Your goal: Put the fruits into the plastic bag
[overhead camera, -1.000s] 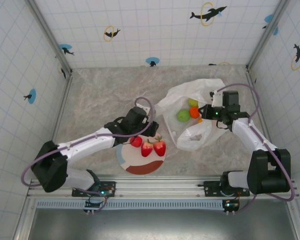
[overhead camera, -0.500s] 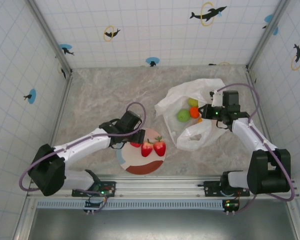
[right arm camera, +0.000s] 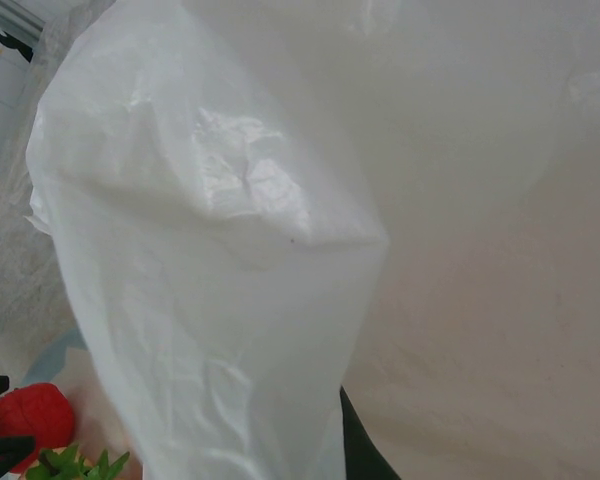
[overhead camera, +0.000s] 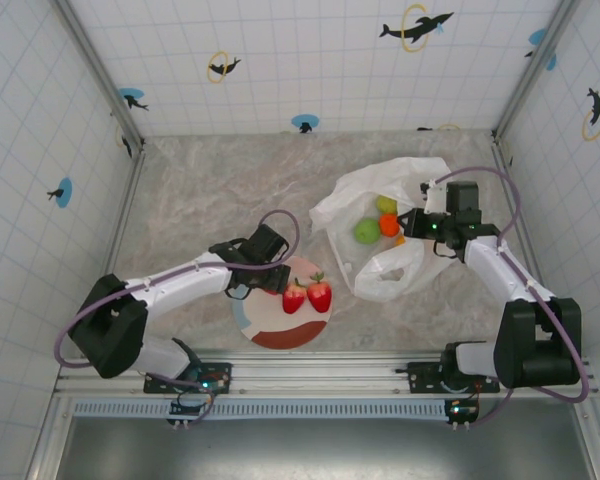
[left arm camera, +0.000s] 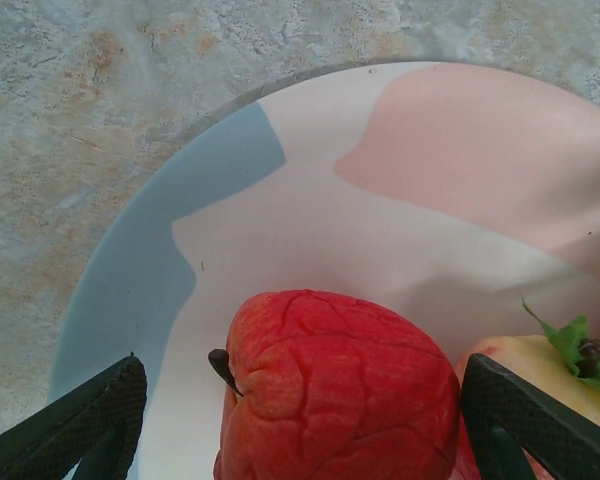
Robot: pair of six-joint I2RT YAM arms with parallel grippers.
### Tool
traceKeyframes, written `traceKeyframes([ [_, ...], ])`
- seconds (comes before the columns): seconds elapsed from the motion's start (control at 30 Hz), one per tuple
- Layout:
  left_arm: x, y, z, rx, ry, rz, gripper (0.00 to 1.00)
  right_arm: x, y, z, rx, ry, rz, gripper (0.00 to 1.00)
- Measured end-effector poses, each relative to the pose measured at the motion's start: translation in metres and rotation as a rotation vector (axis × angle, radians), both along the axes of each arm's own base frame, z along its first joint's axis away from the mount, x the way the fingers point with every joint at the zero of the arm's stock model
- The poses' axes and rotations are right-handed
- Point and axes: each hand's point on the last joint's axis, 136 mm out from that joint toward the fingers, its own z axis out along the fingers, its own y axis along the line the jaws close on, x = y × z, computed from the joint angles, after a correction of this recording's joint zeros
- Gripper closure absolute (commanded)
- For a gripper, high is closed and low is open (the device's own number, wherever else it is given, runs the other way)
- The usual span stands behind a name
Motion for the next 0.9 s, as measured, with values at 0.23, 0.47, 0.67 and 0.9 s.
traceKeyframes([
  [0.23,0.002,0.008,-0.003,0.037,-0.018,0.016,0.19,-0.002,0.0,-0.003,0.002,0.007,0.002,1.0],
  [0.47,-0.005,0.011,-0.01,0.038,0.01,0.013,0.19,-0.002,0.0,-0.003,0.002,0.006,0.004,1.0],
  [0.67,-0.01,0.013,-0.019,0.051,0.037,0.01,0.31,-0.002,0.001,-0.002,0.005,0.002,0.007,1.0],
  [0.9,-0.007,0.015,-0.016,0.059,0.018,0.021,0.39,-0.001,0.001,-0.001,0.006,0.0,0.008,1.0],
])
